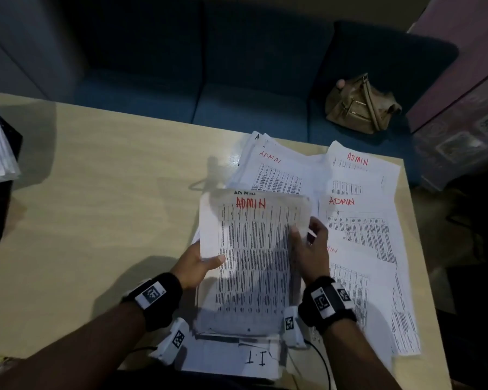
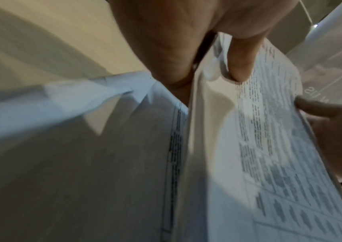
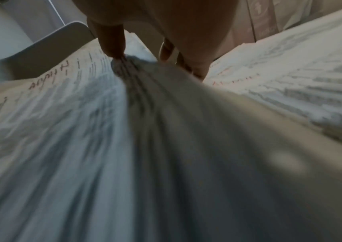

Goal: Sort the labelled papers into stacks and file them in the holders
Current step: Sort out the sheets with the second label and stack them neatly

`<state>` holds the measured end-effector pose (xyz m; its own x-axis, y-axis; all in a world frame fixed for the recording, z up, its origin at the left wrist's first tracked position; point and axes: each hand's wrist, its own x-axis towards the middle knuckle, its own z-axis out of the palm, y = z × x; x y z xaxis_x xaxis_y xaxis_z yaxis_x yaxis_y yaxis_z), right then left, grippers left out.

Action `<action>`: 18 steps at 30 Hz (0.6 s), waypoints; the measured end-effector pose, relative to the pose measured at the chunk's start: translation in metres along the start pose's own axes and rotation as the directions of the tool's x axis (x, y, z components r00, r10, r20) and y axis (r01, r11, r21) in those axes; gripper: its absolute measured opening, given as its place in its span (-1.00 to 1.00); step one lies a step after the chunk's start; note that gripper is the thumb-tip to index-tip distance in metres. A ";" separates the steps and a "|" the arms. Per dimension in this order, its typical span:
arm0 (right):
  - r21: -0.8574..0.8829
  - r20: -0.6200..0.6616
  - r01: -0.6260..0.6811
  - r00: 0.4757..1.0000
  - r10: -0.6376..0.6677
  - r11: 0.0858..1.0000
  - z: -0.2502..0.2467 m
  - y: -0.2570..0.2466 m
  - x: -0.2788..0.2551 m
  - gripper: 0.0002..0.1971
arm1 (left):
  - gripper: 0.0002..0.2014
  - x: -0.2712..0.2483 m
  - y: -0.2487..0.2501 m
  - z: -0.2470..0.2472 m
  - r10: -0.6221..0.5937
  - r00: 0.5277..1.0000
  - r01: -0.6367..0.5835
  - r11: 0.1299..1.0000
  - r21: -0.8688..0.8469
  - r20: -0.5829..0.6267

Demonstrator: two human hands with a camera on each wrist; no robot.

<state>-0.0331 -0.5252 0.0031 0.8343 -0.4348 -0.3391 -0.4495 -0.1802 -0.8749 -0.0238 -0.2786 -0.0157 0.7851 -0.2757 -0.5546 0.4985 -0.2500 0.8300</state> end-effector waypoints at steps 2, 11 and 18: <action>-0.068 0.021 0.040 0.999 -0.038 0.997 -0.003 -0.007 0.010 -0.51 | -0.53 0.002 -0.003 -0.001 -0.034 0.998 0.033 0.999 0.015 0.052; -0.282 0.213 0.278 0.951 -0.223 0.918 0.009 -0.006 0.022 -0.50 | -0.10 0.011 0.014 -0.011 0.193 0.981 -0.193 0.981 0.016 0.008; -0.308 0.257 0.309 0.938 -0.234 0.900 0.021 -0.001 0.022 -0.73 | -0.58 0.027 0.025 -0.021 0.278 0.959 -0.262 0.946 0.192 -0.060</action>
<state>-0.0080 -0.5160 -0.0108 0.9694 -0.1385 -0.2027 -0.2454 -0.5681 -0.7855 0.0174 -0.2728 -0.0087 0.9134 -0.2778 -0.2974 0.1951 -0.3424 0.9191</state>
